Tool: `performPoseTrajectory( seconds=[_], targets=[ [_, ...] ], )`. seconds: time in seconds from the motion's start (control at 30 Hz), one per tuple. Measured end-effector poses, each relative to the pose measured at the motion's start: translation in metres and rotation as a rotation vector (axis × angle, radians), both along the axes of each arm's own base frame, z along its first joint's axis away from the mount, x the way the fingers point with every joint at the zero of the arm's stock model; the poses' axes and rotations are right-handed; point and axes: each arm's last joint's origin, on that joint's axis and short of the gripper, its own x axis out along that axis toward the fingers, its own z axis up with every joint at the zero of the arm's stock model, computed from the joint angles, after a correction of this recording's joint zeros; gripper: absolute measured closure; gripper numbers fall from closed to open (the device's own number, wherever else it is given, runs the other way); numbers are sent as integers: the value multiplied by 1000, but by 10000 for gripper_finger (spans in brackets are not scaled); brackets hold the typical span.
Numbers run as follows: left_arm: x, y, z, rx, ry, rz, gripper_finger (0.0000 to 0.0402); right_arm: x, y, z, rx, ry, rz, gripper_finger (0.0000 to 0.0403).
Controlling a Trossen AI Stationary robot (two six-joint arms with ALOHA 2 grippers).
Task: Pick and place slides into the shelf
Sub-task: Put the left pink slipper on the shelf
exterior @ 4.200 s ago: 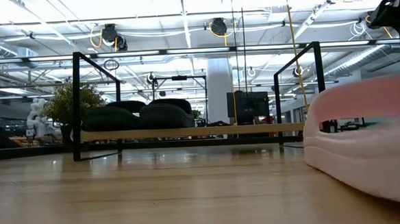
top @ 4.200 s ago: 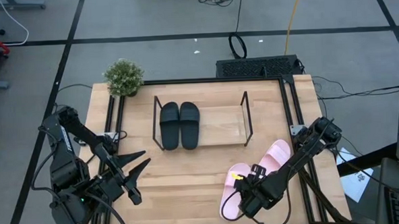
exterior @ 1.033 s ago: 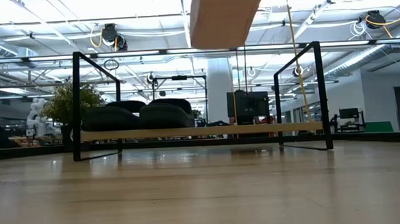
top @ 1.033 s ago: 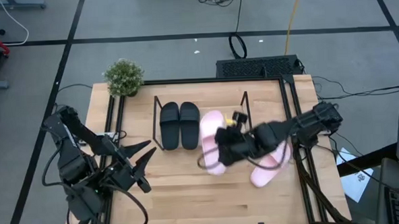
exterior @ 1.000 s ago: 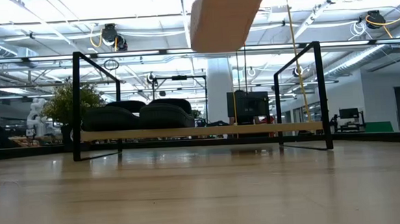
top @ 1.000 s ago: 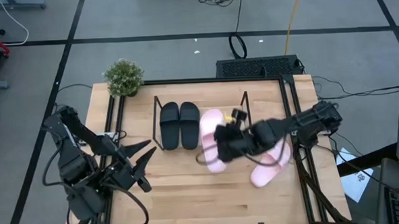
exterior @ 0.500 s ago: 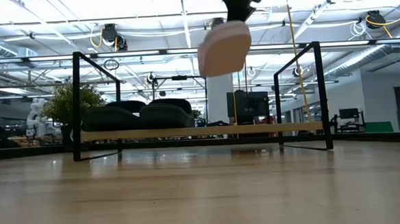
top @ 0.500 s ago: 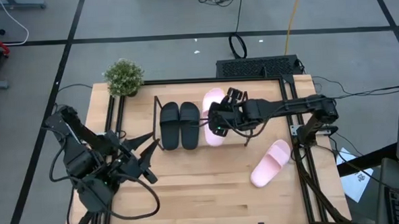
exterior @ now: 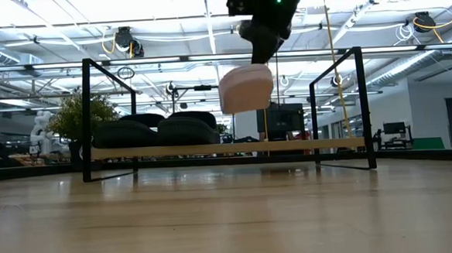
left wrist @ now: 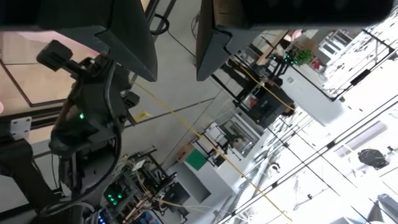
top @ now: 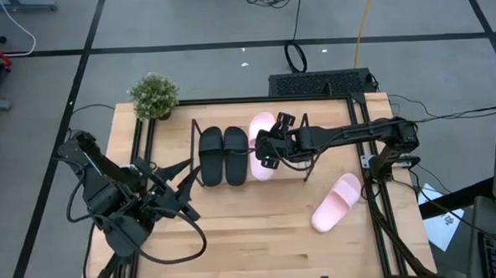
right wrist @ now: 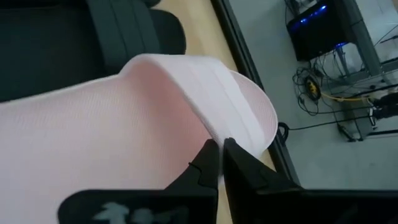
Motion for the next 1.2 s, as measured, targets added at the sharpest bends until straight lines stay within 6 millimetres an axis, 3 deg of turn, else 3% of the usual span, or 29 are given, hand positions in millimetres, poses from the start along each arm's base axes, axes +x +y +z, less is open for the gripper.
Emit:
performPoseTrajectory(
  seconds=[0.6, 1.2],
  targets=[
    [1, 1, 0, 0, 0, 5, 284, 0, -16, -23, 13, -8, -3, 403],
    [2, 2, 0, 14, 14, 10, 284, 0, -16, -42, 52, -39, 11, 403]
  ],
)
